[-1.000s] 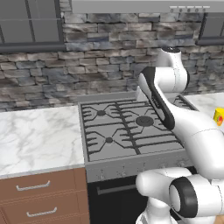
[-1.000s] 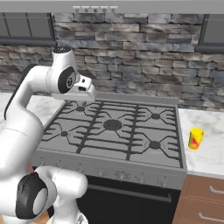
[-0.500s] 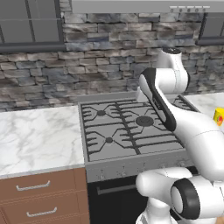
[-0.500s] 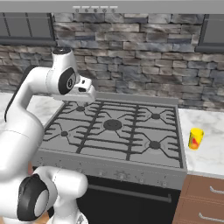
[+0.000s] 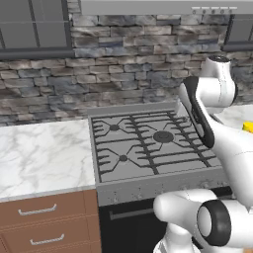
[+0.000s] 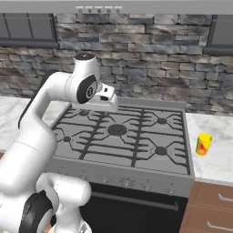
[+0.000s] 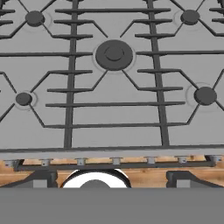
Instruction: Pick the cup and bowl from the counter and place them on the counter next to the sink.
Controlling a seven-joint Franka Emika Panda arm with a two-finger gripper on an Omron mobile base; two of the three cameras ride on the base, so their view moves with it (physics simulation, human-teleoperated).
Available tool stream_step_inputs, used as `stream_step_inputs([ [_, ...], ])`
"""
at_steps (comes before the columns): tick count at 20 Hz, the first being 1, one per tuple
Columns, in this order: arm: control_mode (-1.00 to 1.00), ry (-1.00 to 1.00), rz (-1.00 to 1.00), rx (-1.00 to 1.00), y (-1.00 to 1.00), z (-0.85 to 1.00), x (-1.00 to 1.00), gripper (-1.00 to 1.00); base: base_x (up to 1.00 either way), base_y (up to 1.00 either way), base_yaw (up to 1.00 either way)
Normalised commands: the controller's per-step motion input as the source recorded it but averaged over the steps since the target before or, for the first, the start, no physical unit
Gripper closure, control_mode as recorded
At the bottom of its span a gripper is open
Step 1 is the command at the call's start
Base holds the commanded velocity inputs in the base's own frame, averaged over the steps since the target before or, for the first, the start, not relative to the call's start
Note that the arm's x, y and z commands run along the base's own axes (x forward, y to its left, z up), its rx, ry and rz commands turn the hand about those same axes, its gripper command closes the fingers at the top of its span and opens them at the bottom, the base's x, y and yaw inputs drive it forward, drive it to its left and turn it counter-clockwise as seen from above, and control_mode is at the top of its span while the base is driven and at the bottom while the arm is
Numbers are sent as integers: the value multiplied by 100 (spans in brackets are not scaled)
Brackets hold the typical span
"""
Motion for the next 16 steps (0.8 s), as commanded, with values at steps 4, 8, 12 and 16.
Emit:
stream_step_inputs([
  [4,-100,0,-8,0,-88,0,-21,-100,0,0,0],
  [8,-100,0,-9,0,-84,0,-24,-100,0,0,0],
  [12,-100,0,-10,0,-74,0,-13,-100,0,0,0],
  [16,-100,0,-8,0,-65,0,-4,-100,0,0,0],
])
